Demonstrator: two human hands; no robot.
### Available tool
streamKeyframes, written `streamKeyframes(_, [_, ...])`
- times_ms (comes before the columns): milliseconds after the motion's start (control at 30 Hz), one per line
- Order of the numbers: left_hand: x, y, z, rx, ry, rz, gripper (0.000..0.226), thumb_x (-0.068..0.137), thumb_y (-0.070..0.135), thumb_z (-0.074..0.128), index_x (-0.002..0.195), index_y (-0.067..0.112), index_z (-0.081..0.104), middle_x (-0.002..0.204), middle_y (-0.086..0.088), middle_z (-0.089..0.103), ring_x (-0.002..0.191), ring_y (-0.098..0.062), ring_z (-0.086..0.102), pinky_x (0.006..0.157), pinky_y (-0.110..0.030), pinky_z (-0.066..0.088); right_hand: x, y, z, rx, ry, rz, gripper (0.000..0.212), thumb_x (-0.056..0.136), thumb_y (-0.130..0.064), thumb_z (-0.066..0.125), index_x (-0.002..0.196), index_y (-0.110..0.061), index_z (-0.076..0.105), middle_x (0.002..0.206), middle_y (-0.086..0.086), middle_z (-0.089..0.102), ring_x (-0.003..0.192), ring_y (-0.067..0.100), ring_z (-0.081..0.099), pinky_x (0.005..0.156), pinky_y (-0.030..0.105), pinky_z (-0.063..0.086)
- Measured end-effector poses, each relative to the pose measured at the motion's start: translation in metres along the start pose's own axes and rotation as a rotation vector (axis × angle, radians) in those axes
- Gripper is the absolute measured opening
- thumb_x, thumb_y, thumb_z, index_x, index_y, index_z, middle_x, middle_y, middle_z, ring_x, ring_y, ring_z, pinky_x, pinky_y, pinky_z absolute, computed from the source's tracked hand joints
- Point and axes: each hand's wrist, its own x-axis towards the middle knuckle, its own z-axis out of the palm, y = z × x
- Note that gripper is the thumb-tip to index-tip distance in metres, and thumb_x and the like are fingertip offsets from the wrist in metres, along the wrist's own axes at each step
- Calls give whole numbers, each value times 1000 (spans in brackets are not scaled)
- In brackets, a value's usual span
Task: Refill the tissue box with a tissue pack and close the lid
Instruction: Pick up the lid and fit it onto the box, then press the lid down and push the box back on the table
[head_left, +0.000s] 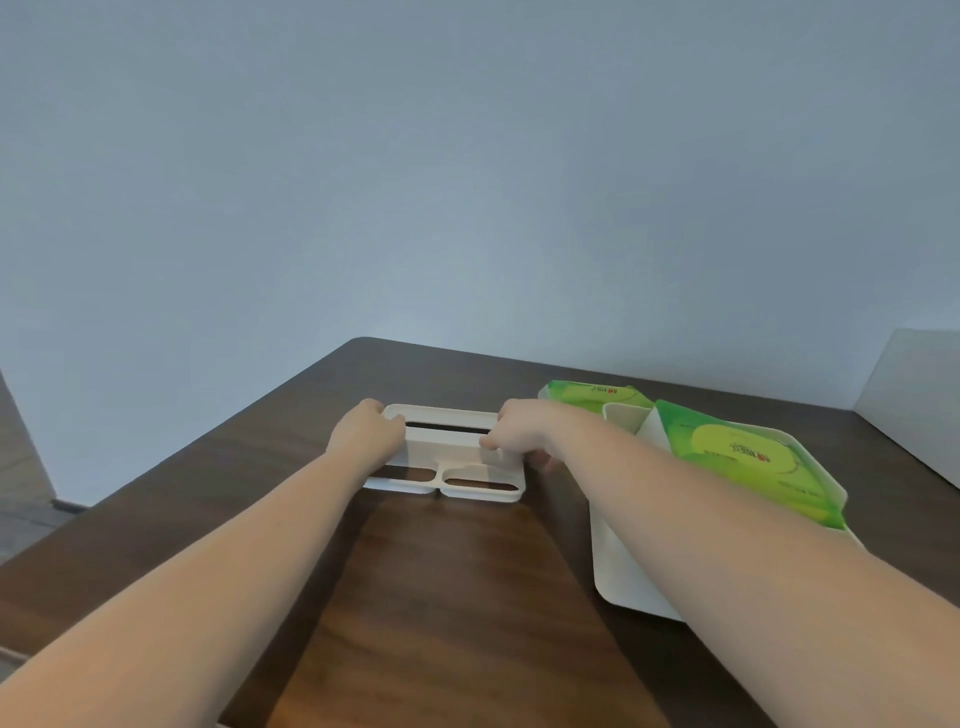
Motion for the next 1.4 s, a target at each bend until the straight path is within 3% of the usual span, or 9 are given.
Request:
streamKeyframes(133, [-7,2,-1,-92,28,-8,42,95,20,43,134,6,49,134,-14,55,126,-32,49,100,-37,42,13,3,4,230,-8,103,47,94,-28,51,136,-9,46,134,16,51,108,36,64,92,44,55])
streamKeyframes(267, [-14,13,-7,-137,86,15,26,93,17,46,116,11,55,111,-10,57,105,-30,52,90,-34,42,15,9,-4,346,70,120,40,92,-21,51,129,-6,52,125,20,56,100,34,66,89,43,56])
streamKeyframes(467, [-20,43,-24,-265,151,27,35,89,16,49,123,11,55,115,-6,58,110,-30,56,86,-34,43,-4,24,-40,374,339,60,6,82,-6,48,84,-4,53,66,10,47,67,29,49,53,26,39])
streamKeyframes(633, [-36,77,-29,-406,135,86,20,77,8,45,58,15,43,60,-5,39,57,-25,33,58,-28,29,-41,53,-75,383,492,101,24,77,-3,51,57,-9,40,54,7,40,48,21,39,45,22,26])
streamKeyframes(733, [-54,102,-26,-445,69,94,34,74,4,46,50,18,28,55,-3,29,60,-23,28,60,-30,26,-61,77,-84,401,513,170,21,74,-1,52,55,-7,44,53,10,43,49,23,42,46,21,28])
streamKeyframes(967, [-90,147,10,-416,-96,129,28,74,6,46,54,17,30,58,-4,34,66,-24,33,63,-31,30,-100,146,-78,368,450,283,26,80,-3,50,55,-6,42,51,12,42,43,22,39,46,22,28])
streamKeyframes(1067, [-103,156,29,-394,-146,120,30,71,3,46,46,14,34,40,-2,41,56,-26,35,64,-31,34,-110,170,-71,349,403,313,27,86,-5,50,59,-5,45,56,12,46,46,23,45,45,22,33])
streamKeyframes(1233, [-114,160,51,-265,-207,144,19,69,1,44,53,12,41,59,-15,54,62,-26,43,64,-31,39,-118,193,-64,282,336,396,8,85,-3,51,79,1,54,65,15,48,51,24,46,47,25,34])
streamKeyframes(1400, [-116,160,57,-170,-188,169,16,71,-2,49,59,9,49,41,-6,44,41,-24,43,51,-22,39,-115,202,-61,247,252,403,2,80,2,55,81,1,57,63,14,48,53,23,45,54,27,36])
